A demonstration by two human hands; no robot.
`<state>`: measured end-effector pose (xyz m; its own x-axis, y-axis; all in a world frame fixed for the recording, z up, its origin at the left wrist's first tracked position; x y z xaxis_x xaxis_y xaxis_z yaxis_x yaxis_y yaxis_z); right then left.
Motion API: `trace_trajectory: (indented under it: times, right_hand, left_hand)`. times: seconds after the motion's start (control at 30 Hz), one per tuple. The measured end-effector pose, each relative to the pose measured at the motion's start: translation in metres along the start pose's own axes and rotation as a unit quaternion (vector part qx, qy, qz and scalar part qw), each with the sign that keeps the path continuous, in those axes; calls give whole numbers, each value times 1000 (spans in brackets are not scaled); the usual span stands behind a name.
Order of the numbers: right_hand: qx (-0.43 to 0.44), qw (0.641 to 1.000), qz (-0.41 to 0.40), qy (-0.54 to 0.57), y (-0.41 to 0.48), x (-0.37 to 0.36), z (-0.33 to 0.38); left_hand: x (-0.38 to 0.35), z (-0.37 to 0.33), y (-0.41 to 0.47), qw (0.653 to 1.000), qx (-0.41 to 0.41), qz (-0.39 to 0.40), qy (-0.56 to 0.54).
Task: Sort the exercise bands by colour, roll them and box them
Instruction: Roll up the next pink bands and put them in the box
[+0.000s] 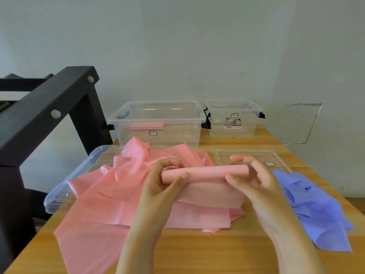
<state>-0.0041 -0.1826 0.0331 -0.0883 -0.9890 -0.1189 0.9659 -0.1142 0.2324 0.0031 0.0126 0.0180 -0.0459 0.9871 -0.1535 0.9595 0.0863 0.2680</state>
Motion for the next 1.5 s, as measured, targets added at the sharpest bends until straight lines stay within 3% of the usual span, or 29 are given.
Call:
trace_trajectory:
  times: [0.13,0.23,0.33,0.47,0.6,0.73,0.93,1.03,1.17,1.5]
  right_hand:
    - [-8,999,-3,-44,0,0,-3]
    - [39,998,-1,-39,-2,-1,3]
    - [51,998,16,-28,-3,1,5]
    - [-27,998,45,-40,-3,-3,-1]
    - [-6,996,-6,-88,-1,-1,-4]
    - [29,998,-18,-55,-1,3,1]
    - [-4,999,-47,22,2,2,-5]
    - [-8,999,-43,25,2,1,-4]
    - [3,998,-31,47,1,2,1]
    - [-19,998,11,62,1,2,0]
  left_hand:
    - [3,0,1,999,21,4,-50]
    - [2,4,-2,998,65,6,11]
    - [0,2,-2,998,51,-17,43]
    - [4,0,0,1000,13,-8,-14]
    - [1,-1,-2,999,22,8,22]
    - [-5,-2,-4,997,17,8,81]
    - [1,-2,1,1000,-23,-2,-2]
    - [2,2,1,1000,7,13,-23]
    - [0,5,-1,996,78,20,26]
    - [0,-2,-1,998,39,48,-12]
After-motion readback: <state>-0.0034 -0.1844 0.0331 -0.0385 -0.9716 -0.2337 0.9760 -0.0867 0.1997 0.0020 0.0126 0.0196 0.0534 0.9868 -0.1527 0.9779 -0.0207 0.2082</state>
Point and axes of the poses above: each hand's wrist, its own y-axis towards the middle knuckle, its own x-axis out of the back of the hand, z = x × y, the point moved 2 cm from there along y, towards the middle knuckle, and after that the axes turned 3 degrees about -z, right-handed, at the moved point
